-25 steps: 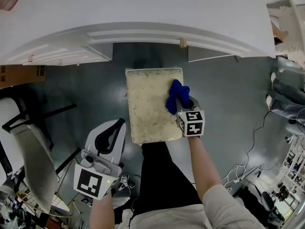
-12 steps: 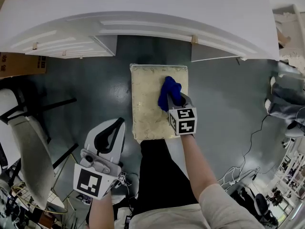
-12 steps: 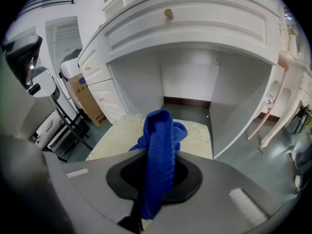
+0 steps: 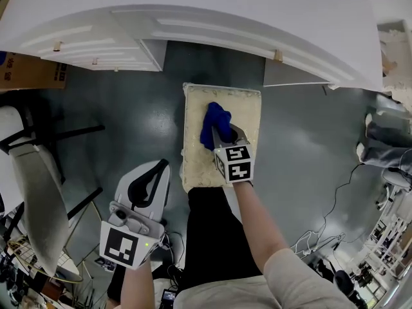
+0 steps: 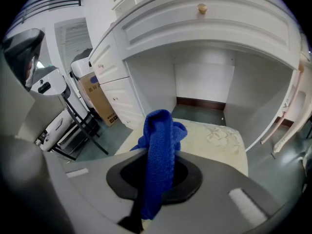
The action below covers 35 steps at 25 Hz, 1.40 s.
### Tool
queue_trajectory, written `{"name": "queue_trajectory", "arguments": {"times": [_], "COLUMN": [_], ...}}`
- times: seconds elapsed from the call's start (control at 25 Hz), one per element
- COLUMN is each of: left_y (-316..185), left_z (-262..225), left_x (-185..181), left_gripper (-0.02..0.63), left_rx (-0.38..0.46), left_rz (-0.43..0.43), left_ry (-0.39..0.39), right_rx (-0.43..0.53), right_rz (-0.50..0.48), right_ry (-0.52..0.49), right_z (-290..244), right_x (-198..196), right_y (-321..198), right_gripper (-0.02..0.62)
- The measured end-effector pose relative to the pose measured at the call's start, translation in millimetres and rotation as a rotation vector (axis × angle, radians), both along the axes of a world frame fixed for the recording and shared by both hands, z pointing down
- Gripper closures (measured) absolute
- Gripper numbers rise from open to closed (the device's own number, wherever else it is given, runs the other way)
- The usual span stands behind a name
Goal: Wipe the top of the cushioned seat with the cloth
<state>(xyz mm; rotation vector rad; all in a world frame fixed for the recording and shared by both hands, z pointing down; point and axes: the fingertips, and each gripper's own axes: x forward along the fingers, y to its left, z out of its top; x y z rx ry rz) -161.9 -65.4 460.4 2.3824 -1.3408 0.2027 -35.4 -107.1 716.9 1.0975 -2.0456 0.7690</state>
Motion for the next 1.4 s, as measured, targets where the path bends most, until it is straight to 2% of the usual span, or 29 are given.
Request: {"name": "queue_trajectory", "arguments": {"times": [0.24, 0.4, 0.52, 0.68, 0.8, 1.08, 1.24, 1.4], "left_y": [9.1, 14.2, 14.8, 10.1, 16.6, 18.0, 18.6, 18.4], "left_z": [3.9, 6.0, 4.6, -4.0, -1.4, -6.9, -8.9, -7.6], "left_x": [-4.6, -8.0, -10.3, -12.3, -11.0, -4.8, 6.9, 19.6], "left_gripper": [0.606, 0.606, 0.606, 0.606, 0.606, 0.606, 0.606, 0.606], "left_rx": [-0.019, -0.040, -0.034, 0.016, -0.008, 0.023, 0.023, 0.010], "left_rz": [-0.015, -0.019, -0.024, -0.040, -0.031, -0.032, 0.000, 0.025], "left_ry": [0.001, -0.004, -0.006, -0.011, -0.012, -0.013, -0.027, -0.028], "right_rx": [0.000, -0.004, 0.000, -0.001, -0.014, -0.016, 0.006, 0.007], "right_rz": [-0.082, -0.119, -0.125, -0.144, -0.155, -0.193, -0.225, -0.190], "right_ry": [-0.036, -0.039, -0.048, -0.051, -0.063, -0.065, -0.050, -0.050], "right_z": [-1.1, -0.9, -1.3, -2.2, -1.3, 0.4, -0.8, 1.1], "right_x": [-44.9, -58.4, -57.7, -57.4, -56.8, -54.2, -43.7, -16.4], "right_y": [6.4, 9.0, 10.3, 20.8, 37.7, 65.4, 64.3, 64.8], "right_gripper": [0.552, 0.551, 0.551, 0.551, 0.551, 0.551, 0.551, 0.549]}}
